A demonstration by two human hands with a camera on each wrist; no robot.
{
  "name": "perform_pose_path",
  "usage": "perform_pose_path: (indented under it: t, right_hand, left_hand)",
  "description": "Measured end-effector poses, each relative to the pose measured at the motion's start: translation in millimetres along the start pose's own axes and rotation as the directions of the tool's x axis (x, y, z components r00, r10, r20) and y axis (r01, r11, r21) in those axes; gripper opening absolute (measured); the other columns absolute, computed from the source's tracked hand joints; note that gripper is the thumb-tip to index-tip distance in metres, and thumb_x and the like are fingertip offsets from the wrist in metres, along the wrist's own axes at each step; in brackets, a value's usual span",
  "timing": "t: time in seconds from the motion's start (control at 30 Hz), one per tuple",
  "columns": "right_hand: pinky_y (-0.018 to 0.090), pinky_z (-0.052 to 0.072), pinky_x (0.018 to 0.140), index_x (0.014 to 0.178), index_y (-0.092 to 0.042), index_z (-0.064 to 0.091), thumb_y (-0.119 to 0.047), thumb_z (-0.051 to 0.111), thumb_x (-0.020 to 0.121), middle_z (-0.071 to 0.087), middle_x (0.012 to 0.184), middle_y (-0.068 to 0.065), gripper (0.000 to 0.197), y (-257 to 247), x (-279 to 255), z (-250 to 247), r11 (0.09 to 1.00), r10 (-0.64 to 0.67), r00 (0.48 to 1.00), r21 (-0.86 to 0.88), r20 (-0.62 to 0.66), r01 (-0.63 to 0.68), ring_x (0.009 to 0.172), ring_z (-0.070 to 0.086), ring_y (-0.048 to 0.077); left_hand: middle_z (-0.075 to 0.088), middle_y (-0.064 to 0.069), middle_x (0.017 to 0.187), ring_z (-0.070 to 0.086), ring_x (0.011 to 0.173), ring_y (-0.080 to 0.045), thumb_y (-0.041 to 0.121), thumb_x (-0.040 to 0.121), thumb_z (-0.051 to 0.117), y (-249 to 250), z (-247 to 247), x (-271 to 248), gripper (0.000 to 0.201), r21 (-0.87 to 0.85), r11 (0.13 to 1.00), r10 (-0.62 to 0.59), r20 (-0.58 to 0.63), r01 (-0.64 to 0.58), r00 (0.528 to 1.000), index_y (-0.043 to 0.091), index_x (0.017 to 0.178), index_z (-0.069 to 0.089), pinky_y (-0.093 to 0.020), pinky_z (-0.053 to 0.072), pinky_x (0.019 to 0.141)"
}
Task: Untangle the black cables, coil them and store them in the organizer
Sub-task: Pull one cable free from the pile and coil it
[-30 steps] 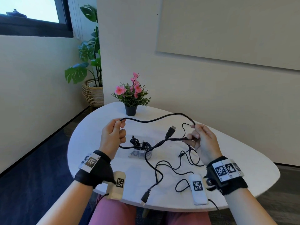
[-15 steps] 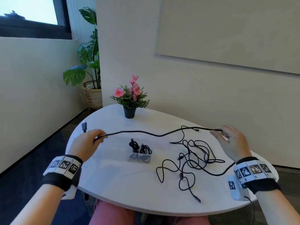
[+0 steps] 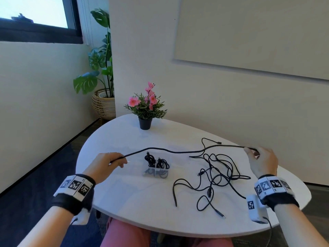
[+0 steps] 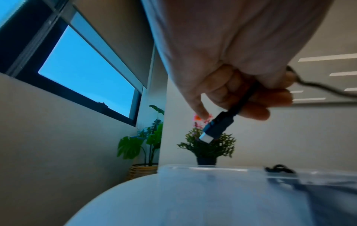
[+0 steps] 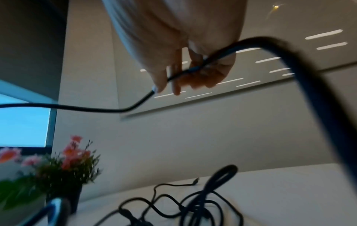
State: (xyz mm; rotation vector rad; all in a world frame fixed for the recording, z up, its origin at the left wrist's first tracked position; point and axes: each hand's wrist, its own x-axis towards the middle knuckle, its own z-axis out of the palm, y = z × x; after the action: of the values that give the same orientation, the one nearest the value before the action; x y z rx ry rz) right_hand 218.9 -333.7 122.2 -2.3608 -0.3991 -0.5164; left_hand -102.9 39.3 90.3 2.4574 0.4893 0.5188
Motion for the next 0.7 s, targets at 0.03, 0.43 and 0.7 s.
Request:
perform_pose_path:
  t: [0.03,0.43,0.7]
  right_hand:
    - [0.044,0.044,0.090,0.117,-0.007,0.065,-0.030,0.063,0.089,0.056,0.104,0.020,0.037,-1.2,-1.0,3.6,0.997,0.029,0.997,-0.067,0.073,-0.024,0.104,0.050,0.037]
    - [0.011,0.019,0.102,0.136,-0.013,0.048,-0.034,0.048,0.097,0.045,0.143,-0.001,0.044,-135.1,-103.2,40.1,0.853,-0.515,0.693,0.385,0.505,0.352,0.135,0.035,0.011]
    - [0.044,0.028,0.108,0.114,-0.024,0.061,-0.040,0.046,0.096,0.066,0.098,-0.011,0.028,-149.2,-103.4,67.8,0.874,-0.485,0.718,0.300,0.499,0.383,0.097,0.059,0.011]
  left_hand:
    - [0.068,0.014,0.075,0.060,0.073,0.004,0.021,0.094,0.055,9.0,5.4,0.0,0.024,-0.041,0.999,0.005,-0.018,-0.006,1.000,0.035,0.077,0.062,-0.008,0.039,0.066]
    - [0.054,-0.006,0.079,0.050,0.062,-0.003,0.029,0.101,0.032,101.7,54.6,4.8,0.035,-0.703,0.711,-0.090,-0.051,0.028,0.995,0.011,0.092,0.061,-0.015,0.041,0.054]
    - [0.057,0.004,0.134,0.049,0.128,-0.013,0.044,0.096,0.034,112.2,35.0,-0.4,0.034,-0.969,0.246,-0.113,-0.031,-0.002,0.993,0.019,0.096,0.057,-0.045,0.032,0.111]
